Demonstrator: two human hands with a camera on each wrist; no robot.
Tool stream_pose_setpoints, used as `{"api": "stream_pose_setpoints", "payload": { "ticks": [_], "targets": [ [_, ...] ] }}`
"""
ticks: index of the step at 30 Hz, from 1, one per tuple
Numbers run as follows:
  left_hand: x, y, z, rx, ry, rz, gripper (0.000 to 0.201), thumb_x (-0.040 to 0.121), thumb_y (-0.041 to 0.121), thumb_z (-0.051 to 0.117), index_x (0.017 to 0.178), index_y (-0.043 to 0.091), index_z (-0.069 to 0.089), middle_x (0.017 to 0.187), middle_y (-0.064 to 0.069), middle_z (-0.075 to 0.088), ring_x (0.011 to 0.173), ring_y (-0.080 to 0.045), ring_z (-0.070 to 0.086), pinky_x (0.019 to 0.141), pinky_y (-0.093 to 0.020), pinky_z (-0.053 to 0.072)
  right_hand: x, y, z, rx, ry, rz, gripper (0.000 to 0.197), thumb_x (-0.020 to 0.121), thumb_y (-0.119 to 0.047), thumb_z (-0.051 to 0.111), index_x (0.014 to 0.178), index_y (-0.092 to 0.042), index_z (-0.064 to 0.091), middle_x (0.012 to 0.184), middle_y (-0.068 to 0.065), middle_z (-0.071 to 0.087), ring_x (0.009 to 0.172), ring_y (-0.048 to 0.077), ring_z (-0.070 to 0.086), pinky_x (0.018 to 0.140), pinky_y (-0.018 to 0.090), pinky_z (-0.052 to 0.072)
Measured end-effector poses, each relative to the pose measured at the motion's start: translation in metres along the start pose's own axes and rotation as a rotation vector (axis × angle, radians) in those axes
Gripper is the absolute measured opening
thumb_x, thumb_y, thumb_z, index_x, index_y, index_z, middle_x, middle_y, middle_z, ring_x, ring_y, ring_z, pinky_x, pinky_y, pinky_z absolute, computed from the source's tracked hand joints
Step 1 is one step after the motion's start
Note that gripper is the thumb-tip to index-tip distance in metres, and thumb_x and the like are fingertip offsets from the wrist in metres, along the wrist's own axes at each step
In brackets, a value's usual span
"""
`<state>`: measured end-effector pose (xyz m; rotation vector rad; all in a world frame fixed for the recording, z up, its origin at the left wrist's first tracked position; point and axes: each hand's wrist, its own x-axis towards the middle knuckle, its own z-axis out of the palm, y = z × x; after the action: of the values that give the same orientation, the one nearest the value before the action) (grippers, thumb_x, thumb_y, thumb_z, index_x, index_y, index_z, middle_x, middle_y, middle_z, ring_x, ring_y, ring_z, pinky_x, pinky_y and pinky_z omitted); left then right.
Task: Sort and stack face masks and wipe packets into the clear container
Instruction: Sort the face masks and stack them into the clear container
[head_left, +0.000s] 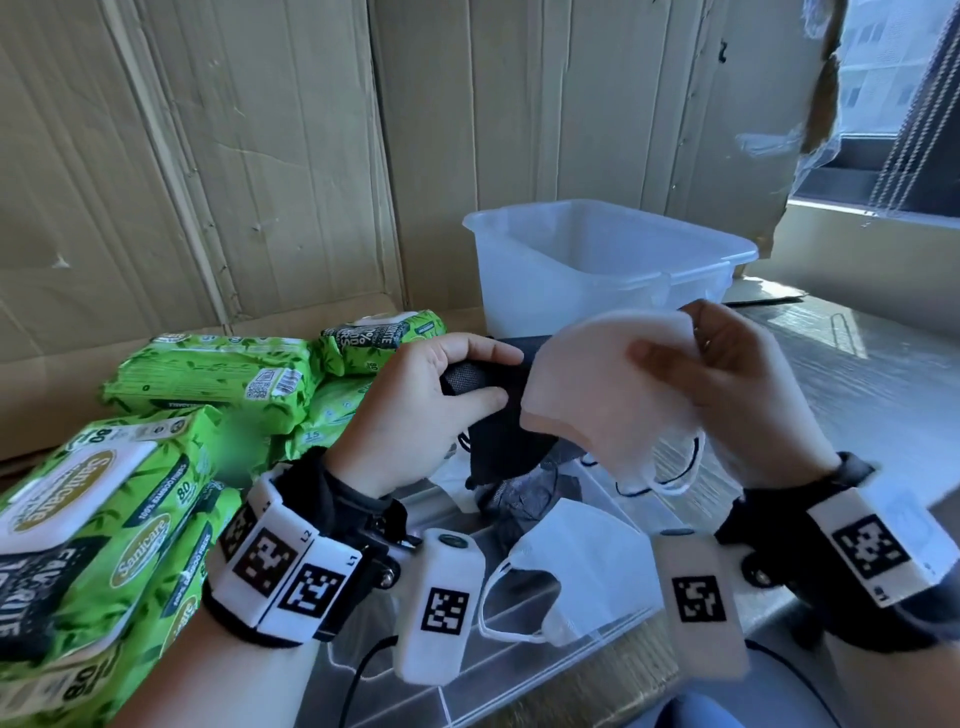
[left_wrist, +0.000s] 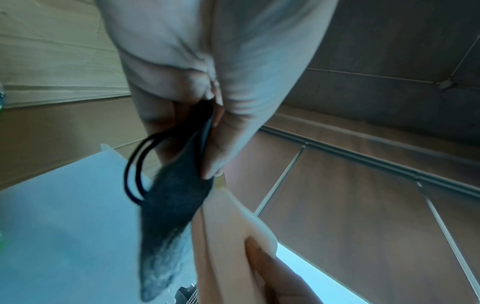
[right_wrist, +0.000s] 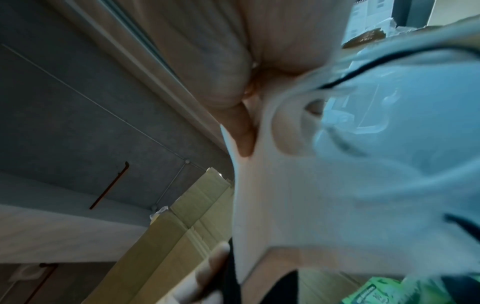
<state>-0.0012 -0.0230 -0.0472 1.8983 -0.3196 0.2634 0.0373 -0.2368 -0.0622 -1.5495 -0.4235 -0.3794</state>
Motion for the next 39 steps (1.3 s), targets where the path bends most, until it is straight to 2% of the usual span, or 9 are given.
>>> {"api": "stream_pose_setpoints", "payload": {
  "ticks": [6, 10, 13, 18, 22, 24, 27, 32, 39],
  "targets": [
    [-0.001, -0.007, -0.011, 0.078, 0.041, 0.006, 0.029, 0.082, 0.004, 0.065, 0.094, 0.030, 0.071, 0.098, -0.014, 0.072, 0.084, -0.043, 0.064, 0.088, -0.057, 0.048, 0.006, 0.003, -0.011, -0.024, 0.064, 0.016, 0.013, 0.065, -0.019, 0.068, 0.077, -0.020, 0.074, 0.073, 0.001, 0.070, 0.070, 0.019, 0.060, 0.068, 0.037, 0.049],
    [0.001, -0.013, -0.014, 0.095, 0.097, -0.005, 0.025, 0.084, 0.012, 0.062, 0.092, 0.035, 0.069, 0.081, -0.023, 0.064, 0.051, -0.013, 0.042, 0.055, -0.022, 0.040, 0.001, 0.000, -0.012, 0.109, -0.198, 0.089, 0.021, 0.058, -0.024, 0.080, 0.076, -0.014, 0.073, 0.073, 0.002, 0.070, 0.066, 0.016, 0.061, 0.059, 0.025, 0.049],
    [0.002, -0.014, -0.013, 0.063, 0.105, -0.019, 0.027, 0.085, 0.012, 0.060, 0.095, 0.036, 0.069, 0.085, -0.024, 0.063, 0.056, -0.013, 0.042, 0.057, -0.026, 0.043, -0.002, -0.004, -0.001, 0.116, -0.513, 0.169, 0.039, 0.056, -0.036, 0.084, 0.085, -0.013, 0.071, 0.080, 0.004, 0.070, 0.072, 0.016, 0.062, 0.064, 0.023, 0.051],
    [-0.002, -0.009, -0.010, 0.069, 0.028, -0.006, 0.031, 0.090, 0.002, 0.055, 0.102, 0.028, 0.067, 0.076, -0.010, 0.065, 0.050, -0.019, 0.046, 0.047, -0.029, 0.040, -0.002, 0.000, 0.032, 0.031, -0.508, 0.204, 0.022, 0.068, -0.026, 0.076, 0.081, -0.012, 0.067, 0.078, 0.006, 0.066, 0.072, 0.018, 0.060, 0.068, 0.028, 0.047],
    [-0.005, -0.008, -0.010, 0.068, -0.021, -0.021, 0.029, 0.088, 0.000, 0.058, 0.101, 0.024, 0.064, 0.105, 0.002, 0.068, 0.094, -0.011, 0.063, 0.085, -0.020, 0.049, -0.003, 0.001, 0.038, 0.103, -0.373, 0.209, 0.010, 0.075, -0.002, 0.068, 0.085, -0.002, 0.066, 0.078, 0.006, 0.070, 0.070, 0.016, 0.064, 0.065, 0.025, 0.051],
    [-0.003, -0.014, -0.012, 0.267, 0.029, 0.003, 0.033, 0.084, 0.007, 0.066, 0.108, 0.029, 0.061, 0.117, 0.007, 0.057, 0.104, 0.006, 0.052, 0.086, -0.002, 0.037, -0.003, 0.001, 0.035, 0.061, -0.317, 0.211, 0.006, 0.079, 0.001, 0.065, 0.085, 0.002, 0.066, 0.079, 0.009, 0.069, 0.070, 0.019, 0.063, 0.065, 0.030, 0.049],
    [-0.004, -0.014, -0.013, 0.493, 0.067, 0.119, 0.049, 0.074, 0.022, 0.077, 0.117, 0.034, 0.057, 0.139, -0.001, 0.039, 0.127, -0.005, 0.037, 0.101, -0.012, 0.026, -0.003, 0.000, 0.030, 0.058, -0.276, 0.216, 0.017, 0.071, -0.008, 0.070, 0.083, 0.003, 0.066, 0.079, 0.014, 0.067, 0.070, 0.022, 0.060, 0.065, 0.032, 0.045],
    [-0.012, -0.002, -0.001, 0.125, -0.148, 0.097, 0.048, 0.072, 0.041, 0.076, 0.115, 0.024, 0.064, 0.106, 0.002, 0.071, 0.099, -0.014, 0.066, 0.091, -0.033, 0.051, -0.009, -0.004, 0.030, 0.248, -0.398, 0.192, 0.007, 0.068, -0.014, 0.069, 0.074, -0.011, 0.068, 0.070, 0.008, 0.060, 0.067, 0.022, 0.050, 0.057, 0.030, 0.034],
    [-0.007, -0.008, 0.000, -0.102, -0.056, 0.064, 0.033, 0.084, -0.004, 0.062, 0.106, 0.019, 0.063, 0.094, 0.005, 0.072, 0.085, -0.002, 0.067, 0.076, -0.014, 0.051, -0.012, -0.003, 0.026, 0.365, -0.530, 0.148, 0.032, 0.062, -0.040, 0.080, 0.081, -0.018, 0.066, 0.075, 0.002, 0.064, 0.069, 0.014, 0.058, 0.062, 0.020, 0.046]
  ]
}}
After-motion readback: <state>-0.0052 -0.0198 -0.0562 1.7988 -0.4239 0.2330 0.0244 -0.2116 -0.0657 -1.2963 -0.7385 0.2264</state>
